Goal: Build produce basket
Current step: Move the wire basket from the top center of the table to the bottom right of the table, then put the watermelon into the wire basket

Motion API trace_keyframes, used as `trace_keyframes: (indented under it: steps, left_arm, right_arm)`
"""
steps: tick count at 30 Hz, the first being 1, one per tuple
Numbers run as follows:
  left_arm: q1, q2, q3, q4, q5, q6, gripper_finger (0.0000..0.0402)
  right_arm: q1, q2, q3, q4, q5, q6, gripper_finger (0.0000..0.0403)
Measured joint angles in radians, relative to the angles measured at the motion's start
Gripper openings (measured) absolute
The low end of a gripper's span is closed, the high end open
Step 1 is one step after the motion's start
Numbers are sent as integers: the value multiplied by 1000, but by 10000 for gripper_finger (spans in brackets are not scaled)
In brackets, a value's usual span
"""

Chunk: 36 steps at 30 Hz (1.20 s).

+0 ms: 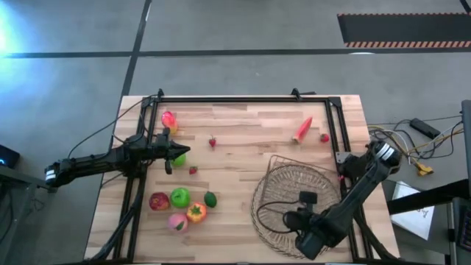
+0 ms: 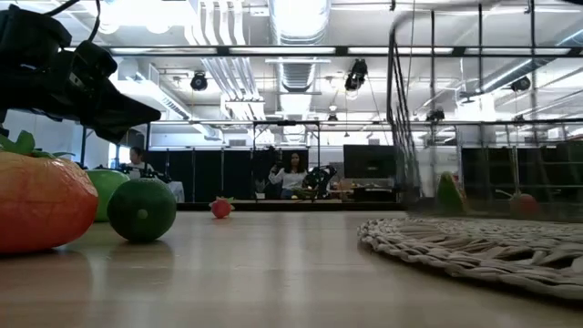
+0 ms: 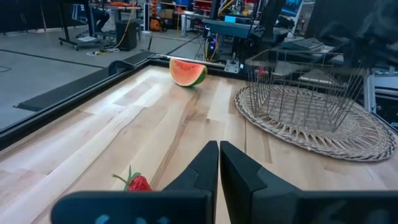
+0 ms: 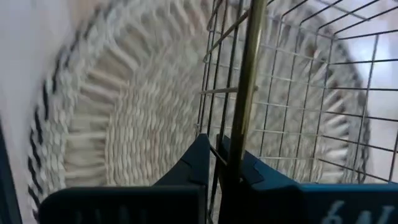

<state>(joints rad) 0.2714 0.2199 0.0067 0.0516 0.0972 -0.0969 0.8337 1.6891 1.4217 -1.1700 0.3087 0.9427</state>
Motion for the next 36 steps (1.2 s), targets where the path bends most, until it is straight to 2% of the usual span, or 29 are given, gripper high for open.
trace_keyframes:
  steps: [6, 12, 18, 26, 29, 33, 36]
  left_arm:
    - [0, 0, 0, 0, 0, 0, 0]
    - [0, 0, 0, 0, 0, 0, 0]
    - [0, 1, 0, 0, 0, 0, 0]
    - [0, 1, 0, 0, 0, 0, 0]
    - [0, 1, 0, 0, 0, 0, 0]
    - [0, 0, 0, 0, 0, 0, 0]
    - [0, 0, 0, 0, 0, 0, 0]
  right_arm:
    - [0, 73, 29, -6, -25, -16, 12]
    - [-2, 94, 45, -4, -56, -40, 13]
    - [-5, 77, 47, 1, -112, -11, 58]
    - [-6, -47, 47, 7, -152, 35, 138]
    - [-6, -125, 47, 11, -138, 58, 145]
    - [-27, -221, 47, 11, -7, 91, 140]
    - [-90, -272, 47, 0, 15, 29, 137]
